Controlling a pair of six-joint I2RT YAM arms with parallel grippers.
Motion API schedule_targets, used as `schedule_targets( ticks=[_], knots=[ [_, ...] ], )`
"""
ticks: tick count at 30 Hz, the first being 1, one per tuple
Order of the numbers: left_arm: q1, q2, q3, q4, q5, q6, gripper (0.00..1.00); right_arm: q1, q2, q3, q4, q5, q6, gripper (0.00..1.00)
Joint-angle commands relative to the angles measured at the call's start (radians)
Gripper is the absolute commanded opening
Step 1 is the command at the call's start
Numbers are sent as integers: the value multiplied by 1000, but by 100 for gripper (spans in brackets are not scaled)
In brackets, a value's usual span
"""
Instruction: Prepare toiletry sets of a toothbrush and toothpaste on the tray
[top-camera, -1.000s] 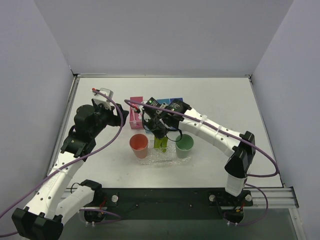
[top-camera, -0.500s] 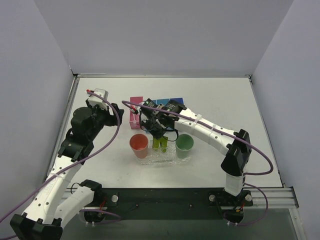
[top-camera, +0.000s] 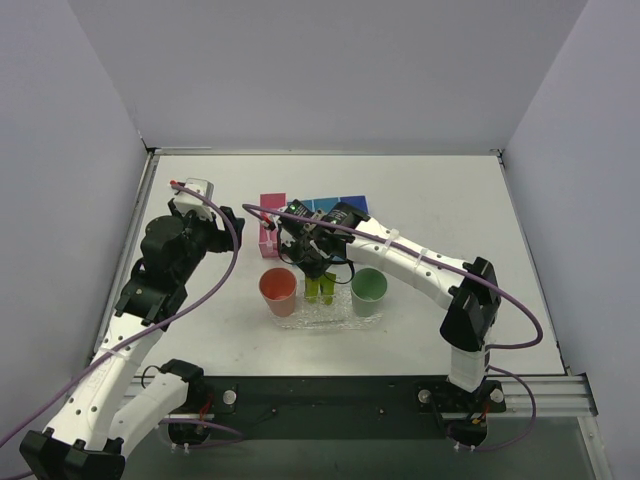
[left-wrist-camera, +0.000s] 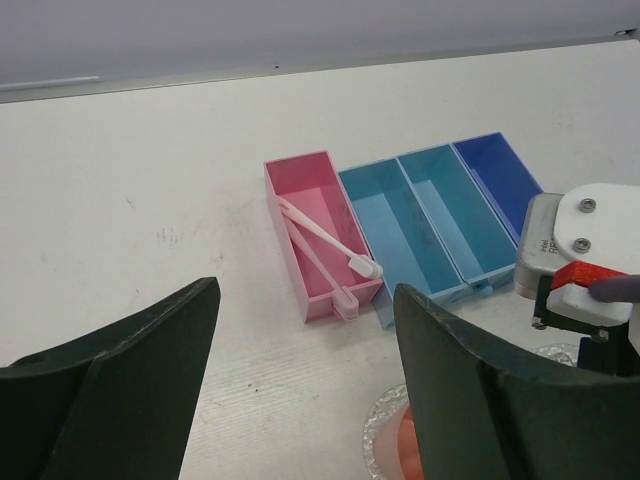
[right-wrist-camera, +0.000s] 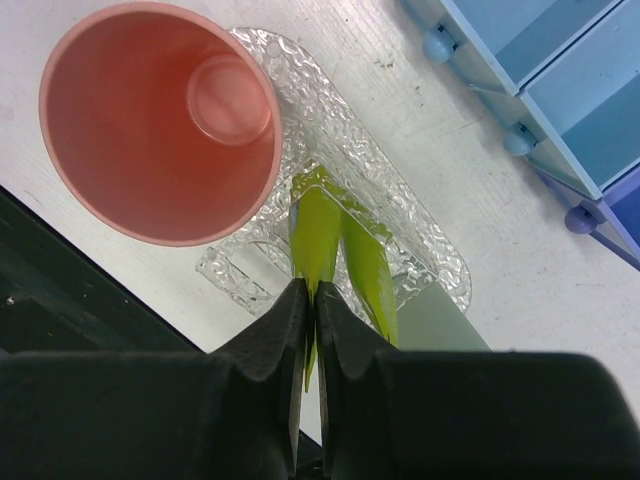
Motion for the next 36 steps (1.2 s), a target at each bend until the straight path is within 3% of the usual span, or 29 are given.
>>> schedule_targets(
  ticks=[1, 13, 26, 36],
  knots=[
    [5, -17, 6, 19, -12, 1, 80, 2, 5, -14, 14, 4, 11, 5],
    [5, -20, 4, 20, -8, 1, 80, 2, -7, -26, 40, -7, 12, 13],
    [5, -59, -14, 48, -14, 1, 80, -8, -123, -30, 68, -48, 34, 27],
    [6, -119, -83, 152, -20, 15, 80, -138, -258, -113, 157, -157, 72, 30]
  ],
)
